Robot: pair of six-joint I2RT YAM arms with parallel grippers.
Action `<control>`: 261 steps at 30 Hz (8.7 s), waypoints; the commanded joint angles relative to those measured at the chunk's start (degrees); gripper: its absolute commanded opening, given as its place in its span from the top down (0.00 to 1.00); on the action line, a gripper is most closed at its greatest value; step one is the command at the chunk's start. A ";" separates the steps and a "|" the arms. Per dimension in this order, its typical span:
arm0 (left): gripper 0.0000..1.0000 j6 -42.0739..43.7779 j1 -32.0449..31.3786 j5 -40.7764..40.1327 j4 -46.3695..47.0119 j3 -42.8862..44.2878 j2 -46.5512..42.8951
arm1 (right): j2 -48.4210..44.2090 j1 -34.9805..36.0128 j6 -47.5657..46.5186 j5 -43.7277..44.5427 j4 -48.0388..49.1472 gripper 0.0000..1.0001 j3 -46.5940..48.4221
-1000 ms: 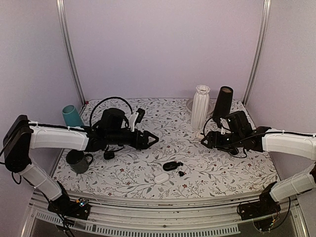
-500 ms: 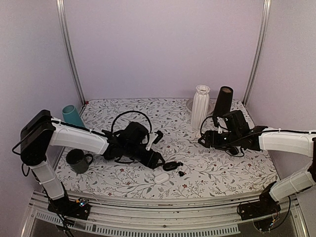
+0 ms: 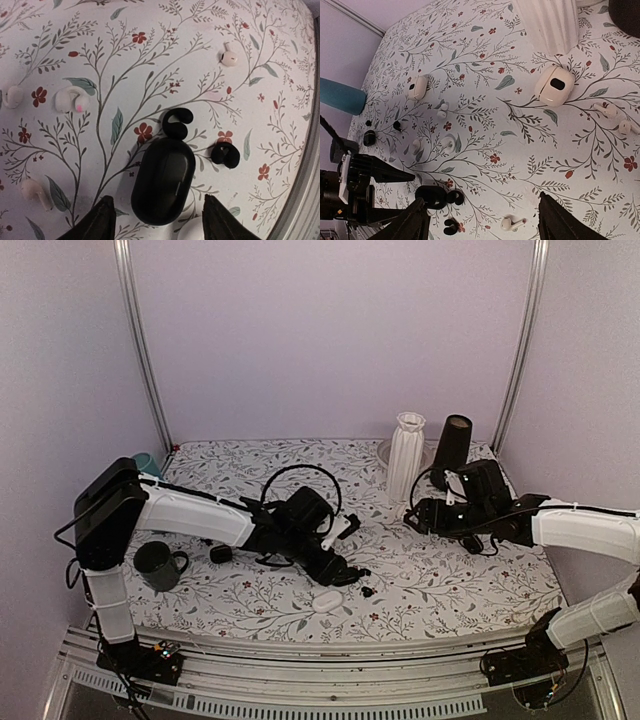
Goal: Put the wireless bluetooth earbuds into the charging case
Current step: Pick up the charging case from the center of the board, then pass from the left arm to the right, then pass from the right arm to the left, then open the charging case, then pick up the left earbud from the center of the board.
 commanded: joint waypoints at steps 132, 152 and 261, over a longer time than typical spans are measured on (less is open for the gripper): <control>0.47 -7.81 8.62 35.62 33.64 -13.56 -25.96 | -2.83 7.58 -14.88 -31.80 8.97 0.96 10.79; 0.52 -25.57 6.50 22.46 66.61 -19.39 -23.66 | -5.25 13.10 1.97 -16.18 44.04 0.96 2.41; 1.00 -5.60 5.64 27.89 49.75 -15.04 -26.92 | -9.64 13.99 -8.14 -12.34 20.97 0.41 10.23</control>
